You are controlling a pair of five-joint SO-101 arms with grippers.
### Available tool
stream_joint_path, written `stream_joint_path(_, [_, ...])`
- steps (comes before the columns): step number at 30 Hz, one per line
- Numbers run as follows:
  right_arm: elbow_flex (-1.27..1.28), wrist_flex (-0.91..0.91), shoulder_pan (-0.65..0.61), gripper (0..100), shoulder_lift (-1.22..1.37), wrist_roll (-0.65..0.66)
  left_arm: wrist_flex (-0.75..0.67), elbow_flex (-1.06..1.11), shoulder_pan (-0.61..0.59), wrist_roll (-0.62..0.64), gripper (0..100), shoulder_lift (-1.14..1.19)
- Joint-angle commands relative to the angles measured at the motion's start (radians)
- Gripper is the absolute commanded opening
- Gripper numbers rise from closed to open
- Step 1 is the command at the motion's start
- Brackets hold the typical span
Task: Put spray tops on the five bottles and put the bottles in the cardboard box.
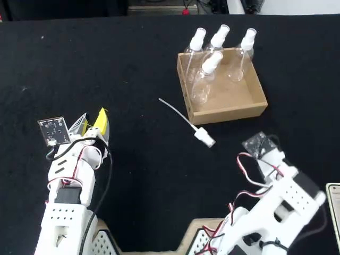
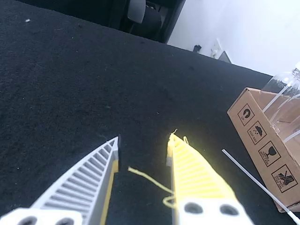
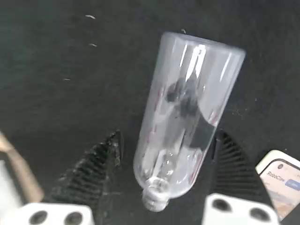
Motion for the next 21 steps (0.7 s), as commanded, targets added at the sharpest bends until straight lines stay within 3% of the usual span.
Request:
stream_joint_path(1, [-0.194,0.187,-0.058,25.5,-0.031,-0.040,-0.025,0.007,-0.005,-0.005,17,-0.005])
stream_joint_path(5, [-0.317,0.203,-0.008,25.4,-0.030,-0.037,-0.025,0.007,-0.005,-0.005,17,-0.005])
stream_joint_path(8, [-0.334,0.089,0.084,25.4,-0.030,-0.005,-0.025,0.007,-0.005,-0.005,17,-0.005])
stream_joint_path(16, [-0.165,-0.218,0.322,25.4,-0.028,0.058,-0.025,0.007,-0.005,-0.005,17,-0.005])
stream_joint_path(21, [-0.044,-0.279,0.354,24.9,-0.030,0.014,-0.025,0.007,-0.005,-0.005,17,-0.005])
